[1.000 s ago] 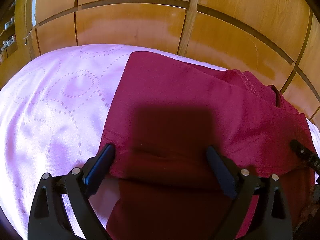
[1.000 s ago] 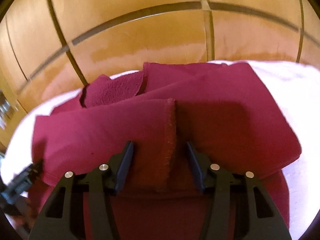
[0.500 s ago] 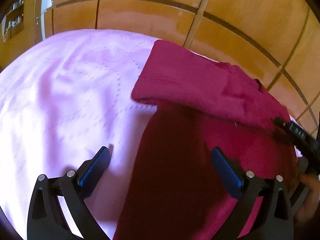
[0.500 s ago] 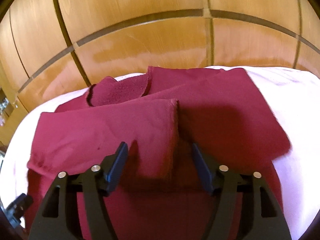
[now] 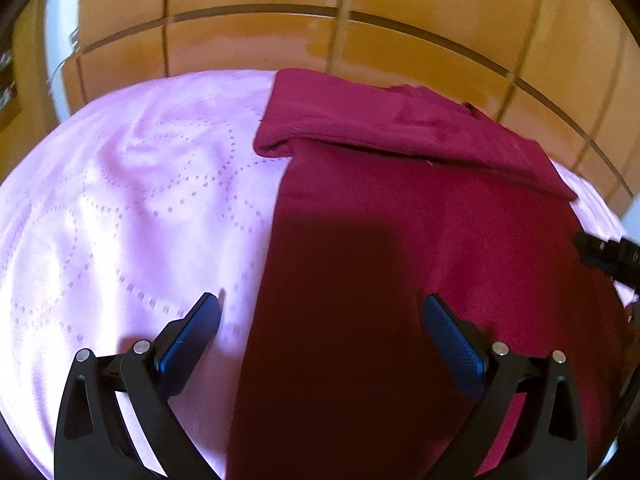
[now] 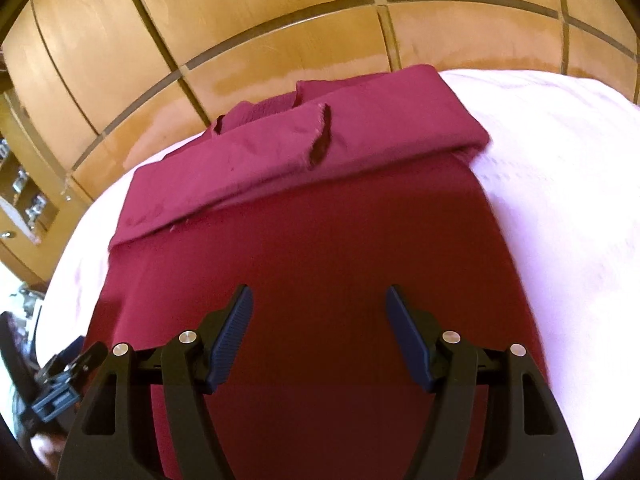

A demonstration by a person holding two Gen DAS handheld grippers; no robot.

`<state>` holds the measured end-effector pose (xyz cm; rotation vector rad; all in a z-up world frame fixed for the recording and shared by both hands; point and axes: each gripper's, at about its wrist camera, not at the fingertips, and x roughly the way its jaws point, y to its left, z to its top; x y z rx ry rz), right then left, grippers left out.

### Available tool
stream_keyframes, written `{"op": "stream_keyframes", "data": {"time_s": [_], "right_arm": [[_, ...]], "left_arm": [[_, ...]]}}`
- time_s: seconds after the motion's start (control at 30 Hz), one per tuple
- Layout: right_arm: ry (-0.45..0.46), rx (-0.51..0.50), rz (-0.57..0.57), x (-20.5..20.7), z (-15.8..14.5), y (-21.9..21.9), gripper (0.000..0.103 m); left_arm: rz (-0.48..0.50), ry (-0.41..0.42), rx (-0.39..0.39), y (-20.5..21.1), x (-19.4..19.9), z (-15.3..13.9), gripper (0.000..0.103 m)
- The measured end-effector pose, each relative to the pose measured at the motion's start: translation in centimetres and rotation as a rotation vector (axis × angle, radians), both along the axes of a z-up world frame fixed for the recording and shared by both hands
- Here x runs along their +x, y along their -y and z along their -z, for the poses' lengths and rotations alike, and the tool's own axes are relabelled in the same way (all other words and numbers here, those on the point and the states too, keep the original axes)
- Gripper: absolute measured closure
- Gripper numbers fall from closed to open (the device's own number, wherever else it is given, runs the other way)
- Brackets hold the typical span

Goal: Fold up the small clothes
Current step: 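Move the right tool to the shirt's hem and close on it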

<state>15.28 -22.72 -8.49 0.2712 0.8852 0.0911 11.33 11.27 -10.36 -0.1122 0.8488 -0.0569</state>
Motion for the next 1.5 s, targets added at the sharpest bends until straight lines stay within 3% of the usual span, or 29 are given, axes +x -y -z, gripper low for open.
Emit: {"op": "stream_keyframes", "data": {"time_s": [0.2, 0.37, 0.5, 0.63, 0.93, 1.07, 1.2, 1.3, 1.37, 1.4, 1.5], "right_arm": [[0.020, 0.095, 0.034, -4.7, -0.6, 3.9, 0.035], [0.029, 0.192, 0.076, -7.7, -1.0, 7.5, 0.035], [0.030, 0.182, 0.103, -9.4, -1.3, 9.0, 0.035], [0.022, 0.216, 0.124, -10.5, -0.8, 10.3, 0.035], [0.019, 0.411, 0.166, -12.3, 1.2, 12.1, 0.035], [0.011, 0.416, 0.150, -12.3, 1.7, 11.9, 0.035], [0.010, 0.484, 0.152, -12.6, 2.1, 12.4, 0.024], [0.000, 0.503, 0.123, -12.5, 2.1, 12.6, 0.023], [0.008, 0.491, 0.107, -12.6, 2.1, 12.5, 0.021], [0.024, 0.500, 0.105, -12.6, 2.1, 12.5, 0.014], [0.071, 0.516, 0.094, -12.9, 2.0, 12.3, 0.013]], "left_arm": [[0.059, 0.003, -0.011, -1.1, -2.7, -0.4, 0.002], [0.042, 0.001, -0.134, -2.8, -4.0, -0.7, 0.002], [0.043, -0.002, -0.203, -3.8, -4.8, -0.8, 0.002], [0.071, -0.005, -0.224, -4.0, -5.5, -0.7, 0.002], [0.112, -0.009, -0.246, -4.0, -6.3, -0.2, 0.002], [0.115, -0.015, -0.236, -4.0, -6.2, -0.1, 0.002], [0.139, -0.036, -0.218, -3.9, -6.4, 0.0, 0.002], [0.159, -0.040, -0.232, -4.2, -6.7, -0.1, 0.002], [0.164, -0.027, -0.275, -4.8, -6.9, 0.0, 0.002], [0.164, -0.022, -0.298, -5.2, -6.9, 0.0, 0.002], [0.155, -0.022, -0.385, -6.2, -6.9, 0.1, 0.002]]}}
